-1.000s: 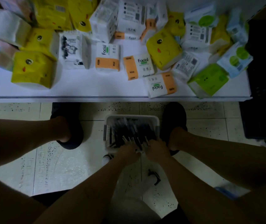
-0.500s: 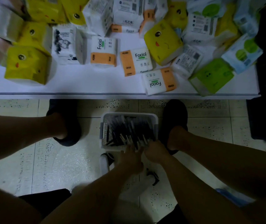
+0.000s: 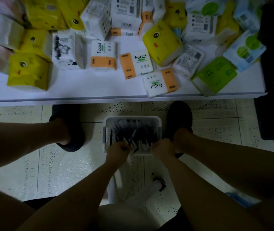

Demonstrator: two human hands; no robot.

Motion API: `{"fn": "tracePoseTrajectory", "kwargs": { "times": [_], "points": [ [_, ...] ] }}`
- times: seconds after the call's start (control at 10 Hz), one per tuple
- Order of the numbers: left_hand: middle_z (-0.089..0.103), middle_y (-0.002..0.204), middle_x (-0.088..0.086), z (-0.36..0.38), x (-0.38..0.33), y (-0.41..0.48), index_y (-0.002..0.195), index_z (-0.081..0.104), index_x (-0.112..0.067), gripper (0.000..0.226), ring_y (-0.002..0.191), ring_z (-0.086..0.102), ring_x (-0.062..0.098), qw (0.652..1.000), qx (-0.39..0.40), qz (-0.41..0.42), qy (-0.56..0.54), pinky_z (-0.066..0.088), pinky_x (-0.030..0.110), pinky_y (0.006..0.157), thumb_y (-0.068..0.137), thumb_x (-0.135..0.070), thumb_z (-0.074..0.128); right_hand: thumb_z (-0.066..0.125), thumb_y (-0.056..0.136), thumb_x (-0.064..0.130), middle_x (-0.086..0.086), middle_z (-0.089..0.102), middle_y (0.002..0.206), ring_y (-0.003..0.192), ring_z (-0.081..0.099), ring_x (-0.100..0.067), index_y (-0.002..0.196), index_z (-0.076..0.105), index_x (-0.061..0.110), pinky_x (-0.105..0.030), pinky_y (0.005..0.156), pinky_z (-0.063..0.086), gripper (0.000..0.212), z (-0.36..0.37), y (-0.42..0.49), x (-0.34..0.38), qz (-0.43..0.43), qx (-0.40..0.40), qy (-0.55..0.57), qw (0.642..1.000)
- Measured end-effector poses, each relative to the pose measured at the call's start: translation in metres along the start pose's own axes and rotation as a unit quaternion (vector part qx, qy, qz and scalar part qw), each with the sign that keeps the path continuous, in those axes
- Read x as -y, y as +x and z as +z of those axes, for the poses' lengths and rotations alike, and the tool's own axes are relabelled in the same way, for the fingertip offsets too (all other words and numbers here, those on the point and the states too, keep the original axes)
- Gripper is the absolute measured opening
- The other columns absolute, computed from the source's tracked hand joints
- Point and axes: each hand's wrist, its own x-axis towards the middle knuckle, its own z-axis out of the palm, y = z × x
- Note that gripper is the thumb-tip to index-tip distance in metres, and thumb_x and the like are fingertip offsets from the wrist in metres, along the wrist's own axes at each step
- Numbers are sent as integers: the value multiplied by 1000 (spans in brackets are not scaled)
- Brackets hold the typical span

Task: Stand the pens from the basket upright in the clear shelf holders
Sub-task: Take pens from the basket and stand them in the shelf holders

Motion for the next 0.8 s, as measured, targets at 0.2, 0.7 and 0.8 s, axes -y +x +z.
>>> {"fn": "tracePoseTrajectory", "kwargs": {
  "times": [0.2, 0.7, 0.8],
  "points": [
    [49, 132, 21, -24, -24, -7, 144, 35, -13, 65, 95, 65, 40, 964, 75, -106, -232, 56, 35, 67, 87, 7, 59, 55, 87, 1, -2, 50, 73, 66, 52, -16, 107, 63, 6, -30, 67, 51, 22, -8, -9, 5, 43, 58, 113, 991],
    [70, 72, 2, -95, -94, -52, 75, 65, -13, 20, 66, 66, 8, 963, 35, 89, -251, 53, 18, 59, 78, 6, 65, 68, 89, 24, 14, 53, 55, 54, 49, 1, 61, 58, 26, -15, 50, 36, 30, -45, -95, 71, -271, -96, 150, 946],
    [70, 82, 16, -124, -101, -71, 79, 67, -7, 13, 74, 67, 26, 943, 29, 147, -297, 56, 35, 69, 89, -3, 61, 68, 89, 18, 20, 59, 62, 60, 55, 7, 71, 64, 28, -11, 57, 40, 21, -53, -117, 86, -311, -146, 212, 915]
  ]
}}
